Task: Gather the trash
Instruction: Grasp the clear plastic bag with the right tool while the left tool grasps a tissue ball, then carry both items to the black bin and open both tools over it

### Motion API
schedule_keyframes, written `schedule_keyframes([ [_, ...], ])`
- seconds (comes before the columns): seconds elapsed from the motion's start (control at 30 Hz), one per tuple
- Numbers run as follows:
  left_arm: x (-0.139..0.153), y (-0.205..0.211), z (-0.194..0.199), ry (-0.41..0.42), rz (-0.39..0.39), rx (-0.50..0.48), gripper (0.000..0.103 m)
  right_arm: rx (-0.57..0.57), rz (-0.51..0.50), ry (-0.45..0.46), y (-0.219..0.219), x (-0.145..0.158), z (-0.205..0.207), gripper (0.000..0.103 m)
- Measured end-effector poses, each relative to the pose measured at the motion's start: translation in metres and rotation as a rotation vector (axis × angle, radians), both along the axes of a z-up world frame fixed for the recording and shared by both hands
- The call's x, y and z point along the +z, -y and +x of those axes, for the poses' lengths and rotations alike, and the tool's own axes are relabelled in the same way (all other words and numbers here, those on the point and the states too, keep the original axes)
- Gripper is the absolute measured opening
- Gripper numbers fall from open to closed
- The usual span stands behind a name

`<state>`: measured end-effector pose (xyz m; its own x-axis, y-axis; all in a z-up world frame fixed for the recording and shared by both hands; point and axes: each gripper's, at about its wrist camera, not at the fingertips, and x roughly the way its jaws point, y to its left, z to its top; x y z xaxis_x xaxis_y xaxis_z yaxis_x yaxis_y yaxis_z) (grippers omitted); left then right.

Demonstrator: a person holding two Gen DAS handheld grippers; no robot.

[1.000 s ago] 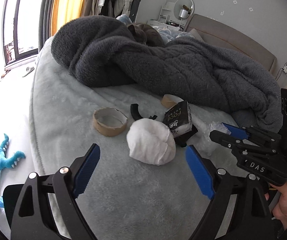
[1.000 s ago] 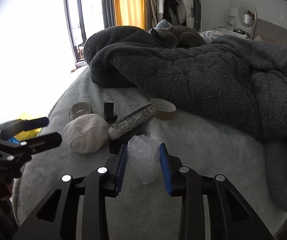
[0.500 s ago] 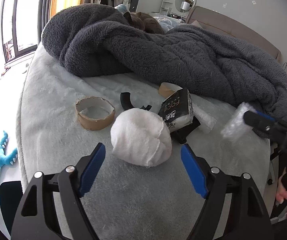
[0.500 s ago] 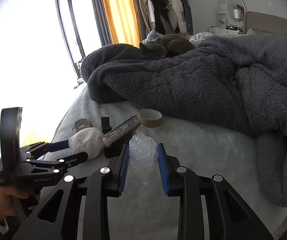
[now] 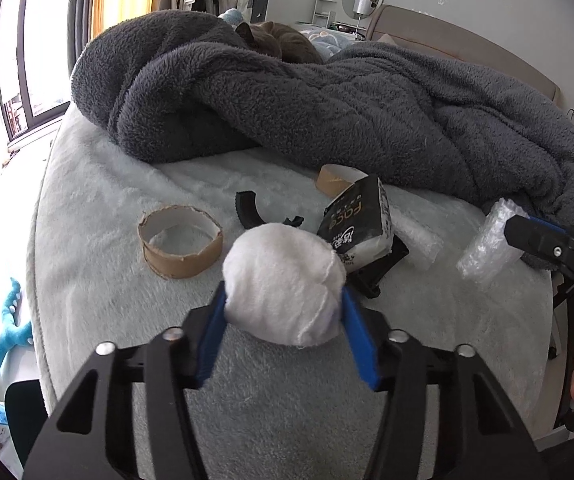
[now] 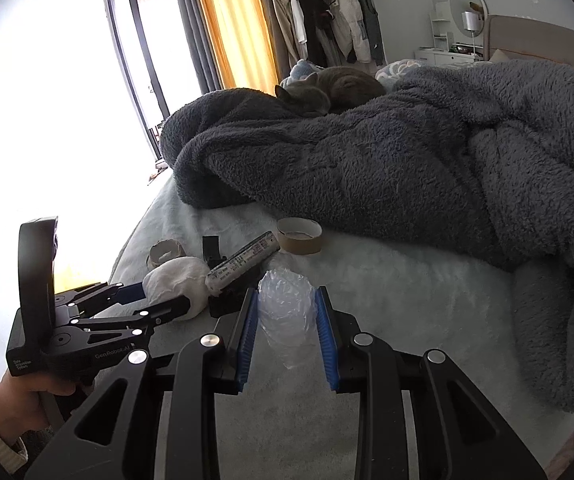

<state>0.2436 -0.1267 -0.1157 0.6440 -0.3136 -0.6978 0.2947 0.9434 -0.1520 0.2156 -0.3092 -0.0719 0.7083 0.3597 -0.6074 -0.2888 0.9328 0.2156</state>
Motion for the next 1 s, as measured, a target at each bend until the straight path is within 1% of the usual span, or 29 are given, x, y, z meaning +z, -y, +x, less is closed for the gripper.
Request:
schedule_keyframes([
  [0.1,0.005,-0.003,-0.001,0.009,-0.019,-0.005,0.046,0.002,-0.004,-0.002,-0.005,0.001,0.002,0.029],
  [0.17,0.011,-0.007,-0.004,0.028,-0.032,-0.004,0.045,0.01,-0.015,-0.002,-0.01,0.002,0.002,0.029],
  [0.27,0.019,-0.013,-0.01,0.06,-0.024,0.001,0.044,0.026,-0.035,-0.005,-0.021,0.003,0.001,0.029],
  [0.43,0.031,-0.031,-0.016,0.099,-0.021,0.035,0.043,0.049,-0.022,0.007,-0.041,0.011,0.003,0.029],
  [0.5,0.035,-0.042,-0.018,0.111,-0.031,0.055,0.043,0.065,-0.019,0.012,-0.054,0.013,0.005,0.029],
  [0.77,0.047,-0.085,-0.023,0.132,-0.03,0.114,0.043,0.14,-0.025,0.025,-0.106,0.021,0.008,0.029],
  [1.0,0.047,-0.116,-0.031,0.136,-0.015,0.143,0.043,0.199,-0.015,0.045,-0.15,0.031,0.008,0.029],
])
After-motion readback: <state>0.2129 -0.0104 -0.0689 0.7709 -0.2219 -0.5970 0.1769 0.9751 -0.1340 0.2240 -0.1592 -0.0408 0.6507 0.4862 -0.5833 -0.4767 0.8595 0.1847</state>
